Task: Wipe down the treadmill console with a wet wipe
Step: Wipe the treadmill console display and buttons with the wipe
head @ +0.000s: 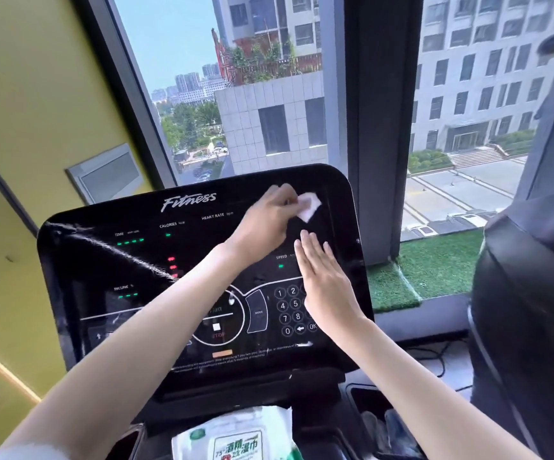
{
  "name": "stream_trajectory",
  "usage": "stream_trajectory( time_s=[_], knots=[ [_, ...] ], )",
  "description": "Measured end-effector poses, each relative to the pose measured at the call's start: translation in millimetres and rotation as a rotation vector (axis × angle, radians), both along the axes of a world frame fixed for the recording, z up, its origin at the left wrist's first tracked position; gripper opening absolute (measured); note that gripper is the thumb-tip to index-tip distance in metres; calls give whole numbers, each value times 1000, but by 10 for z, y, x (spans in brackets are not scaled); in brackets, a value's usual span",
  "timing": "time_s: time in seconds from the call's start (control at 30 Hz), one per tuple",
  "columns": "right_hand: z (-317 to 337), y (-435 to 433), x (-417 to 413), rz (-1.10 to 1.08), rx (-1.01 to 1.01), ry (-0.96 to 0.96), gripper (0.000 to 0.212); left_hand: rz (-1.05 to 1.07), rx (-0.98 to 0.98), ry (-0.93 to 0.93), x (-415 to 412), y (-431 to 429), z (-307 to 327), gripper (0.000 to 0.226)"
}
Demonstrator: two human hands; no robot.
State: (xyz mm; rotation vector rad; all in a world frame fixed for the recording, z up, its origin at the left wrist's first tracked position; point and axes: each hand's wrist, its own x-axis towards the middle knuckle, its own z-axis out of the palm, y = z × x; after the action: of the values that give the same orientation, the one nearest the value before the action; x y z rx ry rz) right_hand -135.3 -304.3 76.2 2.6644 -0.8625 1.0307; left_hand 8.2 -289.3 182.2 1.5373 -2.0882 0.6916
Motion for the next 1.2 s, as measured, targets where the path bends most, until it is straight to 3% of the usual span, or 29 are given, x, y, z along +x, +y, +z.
stream_trajectory(
  time_s=[0.07,0.23,0.37,0.47,0.53,0.67,0.7,0.8,0.83,0.93,0.97,1.03,1.1,1.13,1.2],
  knots=[
    [15,1,-4,-4,-6,11,80,-87,127,-149,-33,38,-15,48],
    [83,18,-42,-5,-30,35,80,21,-28,66,7,-19,106,47],
    [103,64,-142,-39,-62,66,80,-103,200,-201,-75,127,-28,49],
    [-54,170,-232,-48,-63,100,74,37,9,-55,49,34,100,53],
    [-151,202,-276,-61,-40,112,71,73,-9,12,-29,57,22,52],
    [-171,180,-318,-81,-19,113,72,-129,224,-337,-106,172,-128,53],
    [-168,177,-317,-78,-15,109,71,-94,178,-309,-35,125,-65,53],
    [-173,190,-297,-78,4,88,72,144,-31,44,-13,78,40,55],
    [-181,191,-288,-81,4,90,73,140,-23,39,-76,94,-11,53],
    [-193,172,-282,-80,-17,101,72,-89,170,-320,-206,209,-280,45],
    [-192,163,-286,-77,-20,100,71,-109,182,-363,-158,221,-259,46],
    [-197,164,-291,-69,-12,93,72,23,41,-214,-12,170,-195,50],
    [-205,177,-282,-70,2,91,71,205,-124,135,1,170,-198,53],
    [-212,184,-271,-73,4,96,71,237,-159,212,-57,183,-248,54],
    [-225,196,-247,-87,-5,121,69,142,-68,54,-210,246,-418,50]
  ],
)
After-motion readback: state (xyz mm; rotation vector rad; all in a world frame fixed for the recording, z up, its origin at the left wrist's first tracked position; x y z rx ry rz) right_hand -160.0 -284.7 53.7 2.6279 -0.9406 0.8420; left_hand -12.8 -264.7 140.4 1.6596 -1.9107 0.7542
